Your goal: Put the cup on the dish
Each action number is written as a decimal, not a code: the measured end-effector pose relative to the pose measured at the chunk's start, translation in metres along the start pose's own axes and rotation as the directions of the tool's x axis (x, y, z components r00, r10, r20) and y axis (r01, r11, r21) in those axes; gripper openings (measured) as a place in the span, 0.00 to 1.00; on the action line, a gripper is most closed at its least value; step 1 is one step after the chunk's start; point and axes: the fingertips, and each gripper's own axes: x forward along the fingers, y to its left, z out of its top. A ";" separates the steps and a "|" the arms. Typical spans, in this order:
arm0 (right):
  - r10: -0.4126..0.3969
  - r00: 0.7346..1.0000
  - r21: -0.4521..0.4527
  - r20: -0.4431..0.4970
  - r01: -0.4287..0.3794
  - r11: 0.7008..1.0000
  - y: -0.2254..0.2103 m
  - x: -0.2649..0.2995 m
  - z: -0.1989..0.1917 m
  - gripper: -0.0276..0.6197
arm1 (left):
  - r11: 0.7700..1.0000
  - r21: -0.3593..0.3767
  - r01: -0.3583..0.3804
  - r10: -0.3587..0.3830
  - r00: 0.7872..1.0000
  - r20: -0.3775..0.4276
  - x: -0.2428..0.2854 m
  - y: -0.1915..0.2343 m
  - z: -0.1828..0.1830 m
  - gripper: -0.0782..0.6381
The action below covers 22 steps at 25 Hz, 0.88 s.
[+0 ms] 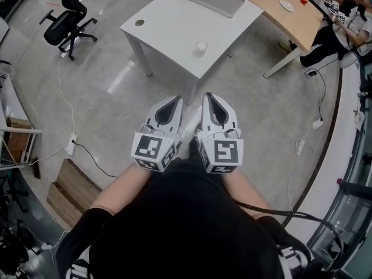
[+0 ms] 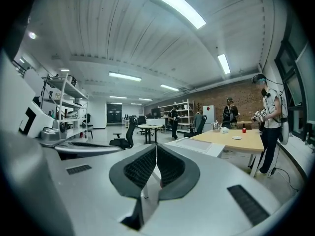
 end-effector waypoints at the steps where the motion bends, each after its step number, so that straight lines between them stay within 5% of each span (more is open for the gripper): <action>1: 0.000 1.000 0.003 -0.005 0.000 1.000 -0.007 0.011 0.000 0.06 | 1.000 -0.001 0.001 -0.001 1.000 -0.005 0.012 0.004 0.001 0.12; 10: 0.022 1.000 0.003 -0.002 -0.022 1.000 -0.091 0.089 0.017 0.06 | 1.000 0.015 -0.011 0.012 1.000 -0.005 0.124 0.010 0.030 0.12; 22: 0.097 0.995 -0.010 0.016 -0.097 0.995 -0.145 0.157 0.034 0.06 | 0.998 0.026 -0.060 0.061 0.998 -0.018 0.212 0.030 0.043 0.12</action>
